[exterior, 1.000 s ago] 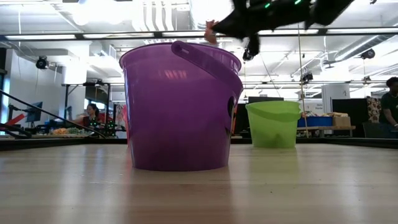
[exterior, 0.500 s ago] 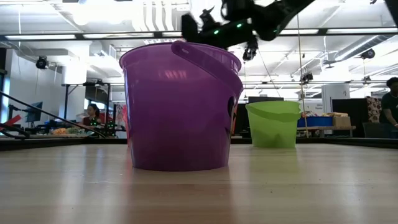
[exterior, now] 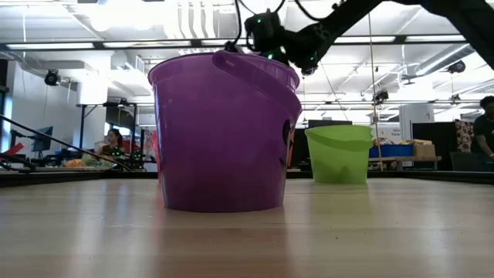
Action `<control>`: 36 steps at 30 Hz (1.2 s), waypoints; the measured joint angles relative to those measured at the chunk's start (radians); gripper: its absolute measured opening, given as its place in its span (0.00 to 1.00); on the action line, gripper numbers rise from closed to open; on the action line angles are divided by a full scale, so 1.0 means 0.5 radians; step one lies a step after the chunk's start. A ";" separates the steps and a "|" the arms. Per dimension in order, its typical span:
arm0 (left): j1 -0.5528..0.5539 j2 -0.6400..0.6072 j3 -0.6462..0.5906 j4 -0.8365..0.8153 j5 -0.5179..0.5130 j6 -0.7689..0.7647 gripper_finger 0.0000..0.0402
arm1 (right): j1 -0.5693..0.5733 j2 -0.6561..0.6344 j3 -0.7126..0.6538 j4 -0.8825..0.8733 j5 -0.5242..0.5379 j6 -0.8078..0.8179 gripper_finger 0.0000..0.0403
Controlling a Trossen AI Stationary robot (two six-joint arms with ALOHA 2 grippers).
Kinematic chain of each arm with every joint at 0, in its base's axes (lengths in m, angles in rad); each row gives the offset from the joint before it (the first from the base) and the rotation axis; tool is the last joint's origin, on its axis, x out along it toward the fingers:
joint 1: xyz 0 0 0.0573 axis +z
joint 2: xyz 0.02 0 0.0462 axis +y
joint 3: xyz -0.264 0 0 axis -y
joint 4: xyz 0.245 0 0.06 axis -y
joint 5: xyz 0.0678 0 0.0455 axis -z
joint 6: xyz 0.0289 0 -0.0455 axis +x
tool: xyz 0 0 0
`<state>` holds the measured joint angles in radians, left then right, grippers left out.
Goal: Sort candy
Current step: Put the orange chocolate into the pink bucket, then return to Home Position
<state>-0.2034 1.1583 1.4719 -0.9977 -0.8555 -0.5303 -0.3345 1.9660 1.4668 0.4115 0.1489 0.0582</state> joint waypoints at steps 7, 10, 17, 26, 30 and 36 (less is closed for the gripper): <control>0.067 -0.026 -0.001 -0.008 0.000 0.080 0.29 | 0.000 0.137 0.061 -0.027 -0.001 0.012 0.02; 0.087 -0.032 -0.001 -0.011 0.001 0.101 0.29 | 0.000 0.146 0.064 -0.077 -0.001 0.037 0.02; 0.122 -0.041 -0.002 -0.031 0.001 0.118 0.29 | 0.000 0.146 0.064 -0.141 -0.001 0.061 0.08; 0.126 -0.043 -0.002 -0.031 0.002 0.148 0.29 | 0.000 0.144 0.064 -0.193 -0.001 0.115 0.20; 0.126 -0.045 -0.002 -0.046 0.026 0.148 0.29 | 0.001 0.091 0.064 -0.212 -0.002 0.107 0.23; 0.126 -0.097 -0.033 -0.048 0.303 0.267 0.29 | -0.001 -0.142 0.050 -0.287 -0.258 0.090 0.24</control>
<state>-0.1402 1.1098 1.4553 -1.0216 -0.7042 -0.3966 -0.3347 1.8951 1.4917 0.2679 0.0200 0.1031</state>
